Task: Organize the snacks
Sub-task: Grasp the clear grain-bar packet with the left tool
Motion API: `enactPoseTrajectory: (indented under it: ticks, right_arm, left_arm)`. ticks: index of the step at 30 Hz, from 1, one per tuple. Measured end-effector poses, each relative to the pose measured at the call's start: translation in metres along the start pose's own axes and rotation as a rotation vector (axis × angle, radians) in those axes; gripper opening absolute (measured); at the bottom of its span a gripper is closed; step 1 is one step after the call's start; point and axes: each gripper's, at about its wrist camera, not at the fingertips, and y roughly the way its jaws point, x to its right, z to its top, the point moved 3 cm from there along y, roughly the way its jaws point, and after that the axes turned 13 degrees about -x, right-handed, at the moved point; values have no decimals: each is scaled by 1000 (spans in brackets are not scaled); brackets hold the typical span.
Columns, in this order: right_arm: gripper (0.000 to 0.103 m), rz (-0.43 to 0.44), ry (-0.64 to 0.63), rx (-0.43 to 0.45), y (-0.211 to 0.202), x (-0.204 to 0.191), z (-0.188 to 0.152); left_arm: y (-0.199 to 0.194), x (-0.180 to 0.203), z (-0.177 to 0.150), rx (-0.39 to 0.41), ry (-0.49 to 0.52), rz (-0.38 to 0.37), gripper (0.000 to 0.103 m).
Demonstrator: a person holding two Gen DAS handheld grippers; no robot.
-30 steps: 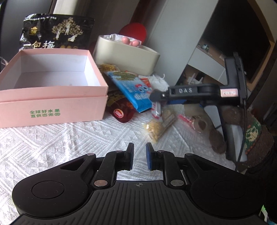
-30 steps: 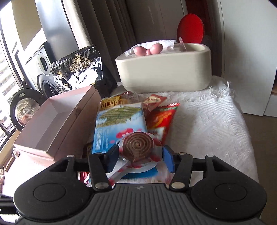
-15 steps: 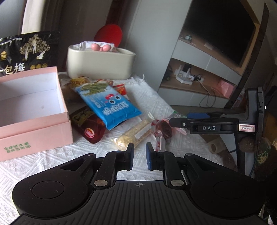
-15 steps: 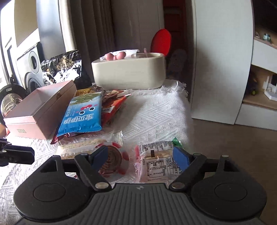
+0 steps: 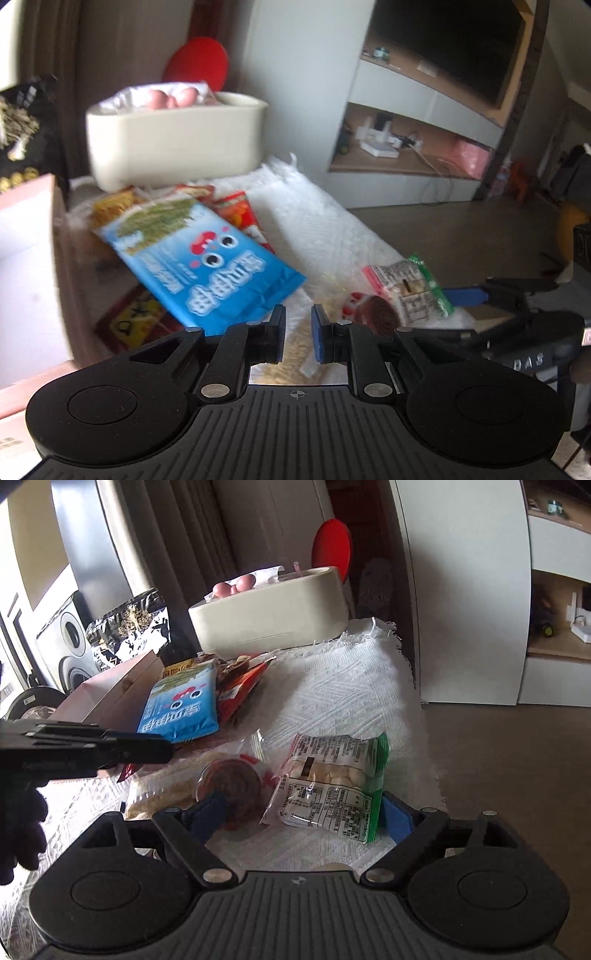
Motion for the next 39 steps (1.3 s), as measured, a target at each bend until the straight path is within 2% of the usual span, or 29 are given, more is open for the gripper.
enactPoseTrajectory:
  ticks: [3,8,15,16,18,22,26,30,33,36,38,39]
  right_arm:
    - [89,39,-19,-11,-7,-10,-10]
    - [89,67,-59,-22,-12,-25,-21]
    - [90,-52,-88,-2,-10,-40,-30]
    - [90,-75,-91,-4,-10,-41,-31]
    - [93,-117,-93,-9,-10,-43,-35]
    - [98,-142,-94,-16,-10,-44,-37]
    - [99,-141,-101,-18,-9,-44,-36]
    - [99,-148,-98,-10,-10,-45,-37]
    - [99,-219,-105,15,-15,-50,-36]
    - [99,-268,-113,79,-27,-60,-34]
    - [100,-234,-112,107,-36,-68,-33]
    - [100,-184,-106,101,-39,-72,-33]
  left_arm:
    - [3,5,-6,-25,48,-11,27]
    - [-11,20,-28,-96,117,-45,32]
    - [5,27,-22,-86,72,68,46]
    - [10,28,-20,-88,66,86,43]
    - [19,27,-18,-93,70,147,44]
    - [20,23,-17,-61,71,158,37]
    - [1,21,-37,-56,66,191,36]
    - [-32,6,-75,-28,-27,231,36]
    - [-57,-12,-99,3,-132,258,35]
    - [-74,-30,-114,29,-233,270,35]
    - [-78,-37,-120,42,-278,237,35]
    - [-79,-39,-121,47,-293,223,35]
